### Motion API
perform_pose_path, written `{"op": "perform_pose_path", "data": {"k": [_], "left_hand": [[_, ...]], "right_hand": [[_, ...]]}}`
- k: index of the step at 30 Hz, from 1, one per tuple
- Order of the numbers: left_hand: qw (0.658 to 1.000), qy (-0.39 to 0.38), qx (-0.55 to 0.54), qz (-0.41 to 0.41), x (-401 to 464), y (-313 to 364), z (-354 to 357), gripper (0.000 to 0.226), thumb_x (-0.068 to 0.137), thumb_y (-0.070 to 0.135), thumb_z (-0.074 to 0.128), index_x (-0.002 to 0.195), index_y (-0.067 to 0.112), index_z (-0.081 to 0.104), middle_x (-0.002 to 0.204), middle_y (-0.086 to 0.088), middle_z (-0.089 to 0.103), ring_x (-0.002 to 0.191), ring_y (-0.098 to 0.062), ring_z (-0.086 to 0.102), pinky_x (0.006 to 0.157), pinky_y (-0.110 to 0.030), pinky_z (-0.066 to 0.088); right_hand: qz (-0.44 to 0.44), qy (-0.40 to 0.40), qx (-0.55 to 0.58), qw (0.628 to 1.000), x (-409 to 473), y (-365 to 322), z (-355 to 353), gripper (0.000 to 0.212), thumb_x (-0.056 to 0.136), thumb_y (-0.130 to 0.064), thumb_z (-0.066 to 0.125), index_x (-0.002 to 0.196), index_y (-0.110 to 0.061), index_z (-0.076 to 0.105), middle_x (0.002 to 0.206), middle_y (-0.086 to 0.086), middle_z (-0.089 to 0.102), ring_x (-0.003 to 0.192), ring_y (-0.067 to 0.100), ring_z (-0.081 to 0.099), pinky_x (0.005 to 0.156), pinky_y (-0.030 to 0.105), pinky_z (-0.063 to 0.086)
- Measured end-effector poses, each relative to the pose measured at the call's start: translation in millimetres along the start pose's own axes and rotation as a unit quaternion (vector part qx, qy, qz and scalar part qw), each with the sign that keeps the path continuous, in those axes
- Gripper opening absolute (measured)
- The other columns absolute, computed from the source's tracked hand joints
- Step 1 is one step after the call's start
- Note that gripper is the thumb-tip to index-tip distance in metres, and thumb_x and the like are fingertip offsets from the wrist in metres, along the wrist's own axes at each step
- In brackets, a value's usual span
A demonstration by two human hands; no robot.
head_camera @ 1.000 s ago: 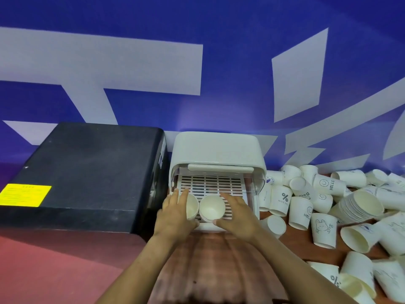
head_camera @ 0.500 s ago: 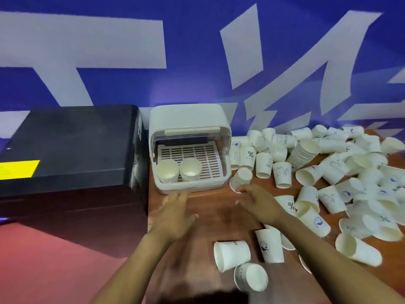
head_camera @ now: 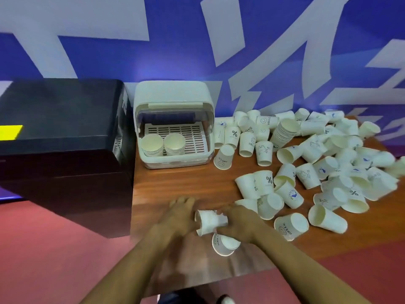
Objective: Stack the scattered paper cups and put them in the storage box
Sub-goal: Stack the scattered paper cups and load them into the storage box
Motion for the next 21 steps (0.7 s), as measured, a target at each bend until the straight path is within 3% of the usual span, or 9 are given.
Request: {"op": "perform_pose_path", "data": {"k": [4, 10, 14, 21], "left_hand": [[0.999, -0.011, 0.006, -0.052, -0.8, 7.3, 19.6, 0.09, 0.075, 0.037, 0.069, 0.148, 0.03, 0.018, 0.147, -0.004, 0.029, 0.135, -0.032, 0.027, 0.113, -0.04, 0.025], [0.994, 0.016, 0.01, -0.108, 1.1, 14.4, 48.6, 0.098, 0.076, 0.038, 0.071, 0.15, 0.035, 0.006, 0.152, -0.006, 0.016, 0.139, -0.034, 0.018, 0.113, -0.045, 0.027], [0.99, 0.055, 0.017, -0.132, 1.5, 14.9, 60.6, 0.089, 0.076, 0.036, 0.068, 0.149, 0.033, 0.016, 0.152, -0.005, 0.015, 0.136, -0.033, 0.024, 0.11, -0.044, 0.031], [0.989, 0.079, 0.03, -0.119, -3.4, 23.4, 57.9, 0.073, 0.077, 0.04, 0.069, 0.139, 0.028, 0.032, 0.146, 0.005, 0.032, 0.126, -0.027, 0.04, 0.1, -0.04, 0.042]], "right_hand": [[-0.05, 0.003, -0.088, 0.995, -8.2, 2.8, 16.7, 0.069, 0.078, -0.053, 0.062, 0.139, -0.028, 0.041, 0.14, -0.001, 0.042, 0.122, 0.022, 0.047, 0.092, 0.032, 0.039], [-0.121, 0.018, -0.208, 0.97, -15.1, 11.3, 37.2, 0.064, 0.081, -0.042, 0.061, 0.138, -0.023, 0.037, 0.141, 0.008, 0.036, 0.119, 0.03, 0.044, 0.094, 0.038, 0.037], [-0.134, 0.023, -0.198, 0.971, -17.2, 21.5, 43.4, 0.062, 0.082, -0.033, 0.062, 0.137, -0.022, 0.036, 0.137, 0.008, 0.037, 0.117, 0.03, 0.045, 0.091, 0.038, 0.04], [-0.111, 0.036, -0.09, 0.989, -24.0, 57.5, 32.5, 0.058, 0.078, -0.025, 0.061, 0.131, -0.021, 0.039, 0.127, 0.002, 0.044, 0.108, 0.025, 0.047, 0.084, 0.035, 0.044]]}}
Point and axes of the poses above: each hand's wrist, its own x-axis towards the middle knuckle, its own z-axis out of the palm, y = z × x, the point moved 7 cm from there along x, towards the middle knuckle
